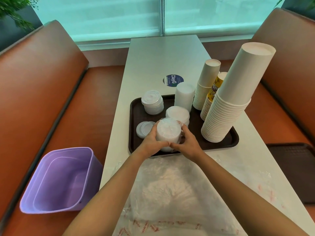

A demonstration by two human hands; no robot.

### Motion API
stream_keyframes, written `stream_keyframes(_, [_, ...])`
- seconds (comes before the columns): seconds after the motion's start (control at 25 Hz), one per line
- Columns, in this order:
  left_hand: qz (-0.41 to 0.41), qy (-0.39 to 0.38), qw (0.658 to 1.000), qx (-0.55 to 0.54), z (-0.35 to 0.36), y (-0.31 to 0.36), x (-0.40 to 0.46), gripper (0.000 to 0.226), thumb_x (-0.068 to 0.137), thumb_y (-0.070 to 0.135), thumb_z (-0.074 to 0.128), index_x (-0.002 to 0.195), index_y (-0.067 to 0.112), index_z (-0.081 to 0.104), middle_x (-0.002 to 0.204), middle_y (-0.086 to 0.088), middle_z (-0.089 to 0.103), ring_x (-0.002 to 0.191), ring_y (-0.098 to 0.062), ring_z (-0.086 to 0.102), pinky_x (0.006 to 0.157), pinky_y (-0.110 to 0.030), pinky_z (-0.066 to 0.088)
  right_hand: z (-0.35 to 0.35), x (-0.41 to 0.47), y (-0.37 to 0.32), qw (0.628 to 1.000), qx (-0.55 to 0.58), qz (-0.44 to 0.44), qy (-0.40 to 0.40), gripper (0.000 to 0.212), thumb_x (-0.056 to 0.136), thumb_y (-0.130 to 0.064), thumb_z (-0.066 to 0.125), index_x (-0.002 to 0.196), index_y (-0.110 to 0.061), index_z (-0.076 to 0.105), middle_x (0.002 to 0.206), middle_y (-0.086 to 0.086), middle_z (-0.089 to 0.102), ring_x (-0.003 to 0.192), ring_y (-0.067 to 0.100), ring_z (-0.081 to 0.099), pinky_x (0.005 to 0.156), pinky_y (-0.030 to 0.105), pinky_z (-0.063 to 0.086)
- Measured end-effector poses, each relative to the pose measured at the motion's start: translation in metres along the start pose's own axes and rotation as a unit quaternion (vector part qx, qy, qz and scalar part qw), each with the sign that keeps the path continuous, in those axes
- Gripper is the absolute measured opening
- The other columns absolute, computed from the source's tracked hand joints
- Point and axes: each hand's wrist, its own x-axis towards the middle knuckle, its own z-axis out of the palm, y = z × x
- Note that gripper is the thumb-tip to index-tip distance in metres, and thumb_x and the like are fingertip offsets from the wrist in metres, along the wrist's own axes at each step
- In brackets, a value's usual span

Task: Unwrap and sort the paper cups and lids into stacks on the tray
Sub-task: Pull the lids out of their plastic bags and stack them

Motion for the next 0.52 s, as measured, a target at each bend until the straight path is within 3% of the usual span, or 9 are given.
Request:
stream_keyframes(0.16, [-0.003,-0.032,0.998,0.045,-0.001,0.005,-0.002,0.083,0.077,-0.014,0.051,0.147,0.024,0.026,0.131,0.001,0.042,0.124,-0.016,0.04,0.096,-0.022,0.038,0.0,0.0,0.003,1.0,0.006,0.002,0.024,0.098,0.067,-0.011,0.084,0.145,-0.019,0.026,0.142,-0.001,0.04,0.13,0.015,0.039,0.108,0.033,0.037])
stream_keyframes(0.2, [0.025,0.021,0.994,0.106,-0.005,0.003,0.002,0.077,0.077,-0.012,0.053,0.144,0.021,0.034,0.135,-0.001,0.043,0.127,-0.018,0.04,0.1,-0.022,0.035,0.001,0.001,0.004,0.999,0.004,0.004,0.034,0.1,0.065,-0.014,0.086,0.146,-0.017,0.027,0.144,0.001,0.039,0.132,0.015,0.038,0.111,0.036,0.035])
stream_keyframes(0.28, [0.078,0.149,0.951,0.26,-0.022,-0.004,0.017,0.065,0.076,-0.002,0.059,0.137,0.017,0.046,0.144,-0.005,0.038,0.131,-0.025,0.036,0.107,-0.026,0.028,0.002,0.005,0.006,0.999,-0.002,0.01,0.043,0.1,0.064,-0.02,0.087,0.145,-0.018,0.028,0.144,0.001,0.04,0.133,0.015,0.037,0.113,0.042,0.033])
stream_keyframes(0.32, [0.073,0.164,0.929,0.323,-0.032,-0.007,0.026,0.065,0.077,0.007,0.063,0.138,0.02,0.045,0.148,-0.004,0.033,0.133,-0.029,0.032,0.109,-0.032,0.028,0.002,0.005,0.006,0.999,-0.005,0.014,0.044,0.099,0.065,-0.022,0.086,0.145,-0.019,0.028,0.144,0.001,0.04,0.133,0.016,0.037,0.112,0.043,0.033])
stream_keyframes(0.44, [0.005,0.038,0.889,0.456,-0.05,-0.015,0.048,0.08,0.079,0.04,0.069,0.145,0.041,0.024,0.158,0.003,0.009,0.14,-0.038,0.012,0.111,-0.05,0.025,0.004,0.007,0.009,0.999,-0.01,0.015,0.044,0.097,0.066,-0.026,0.085,0.145,-0.021,0.028,0.144,0.0,0.039,0.132,0.016,0.037,0.112,0.044,0.035])
stream_keyframes(0.52, [-0.008,-0.016,0.862,0.506,-0.05,-0.018,0.056,0.085,0.077,0.055,0.066,0.145,0.048,0.016,0.159,0.006,0.002,0.142,-0.039,0.006,0.11,-0.053,0.024,0.004,0.008,0.01,0.999,-0.013,0.013,0.047,0.097,0.066,-0.026,0.084,0.145,-0.021,0.028,0.144,0.0,0.039,0.132,0.016,0.037,0.111,0.044,0.035])
